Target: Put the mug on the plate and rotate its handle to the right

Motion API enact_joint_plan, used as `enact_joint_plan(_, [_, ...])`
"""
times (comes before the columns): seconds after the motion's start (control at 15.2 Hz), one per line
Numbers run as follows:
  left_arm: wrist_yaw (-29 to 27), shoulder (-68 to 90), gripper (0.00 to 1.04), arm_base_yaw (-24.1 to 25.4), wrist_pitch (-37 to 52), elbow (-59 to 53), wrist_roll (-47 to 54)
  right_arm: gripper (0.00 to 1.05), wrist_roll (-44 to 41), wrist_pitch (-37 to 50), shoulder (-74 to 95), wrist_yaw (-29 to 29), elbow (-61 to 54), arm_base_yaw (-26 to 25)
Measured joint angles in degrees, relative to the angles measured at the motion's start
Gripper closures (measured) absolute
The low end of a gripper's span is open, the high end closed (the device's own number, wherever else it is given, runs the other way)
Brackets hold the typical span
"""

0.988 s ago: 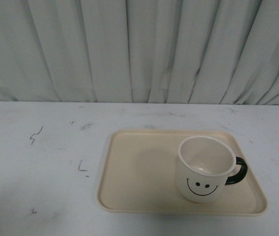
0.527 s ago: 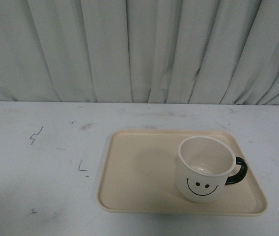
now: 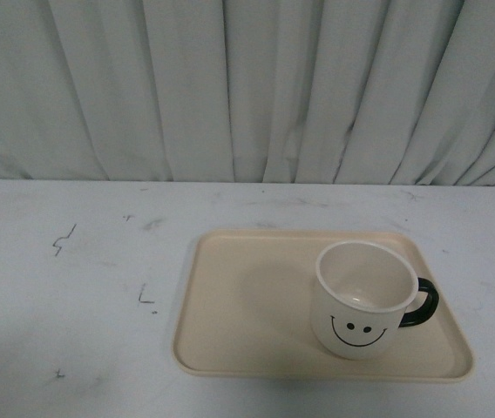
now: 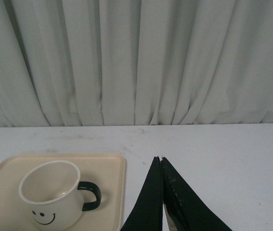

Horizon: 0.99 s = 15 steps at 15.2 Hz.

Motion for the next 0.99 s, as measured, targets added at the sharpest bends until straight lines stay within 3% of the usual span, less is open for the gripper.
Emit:
enact_joint_plan(0.2, [0.0, 0.0, 0.07, 0.0, 0.0, 0.0, 0.0, 1.03, 0.0, -3.0, -2.9, 0.0, 0.0, 0.0])
enact_joint_plan(0.33, [0.0, 0.0, 0.07, 0.0, 0.0, 0.0, 0.0, 1.03, 0.0, -13.6, -10.6, 0.0, 0.0, 0.0])
enact_joint_plan(0.53, [0.0, 0.0, 0.07, 0.0, 0.0, 0.0, 0.0, 1.03, 0.0, -13.6, -12.7, 0.0, 0.0, 0.0])
enact_joint_plan(0.59, [0.0, 0.0, 0.07, 0.0, 0.0, 0.0, 0.0, 0.91, 0.0, -13.5, -12.7, 0.0, 0.0, 0.0])
enact_joint_plan(0.66, [0.0, 0.0, 0.07, 0.0, 0.0, 0.0, 0.0, 0.62, 0.0, -13.5, -12.7, 0.0, 0.0, 0.0])
enact_joint_plan(0.99, [0.0, 0.0, 0.07, 0.0, 0.0, 0.0, 0.0, 0.18, 0.0, -13.5, -12.7, 0.0, 0.0, 0.0])
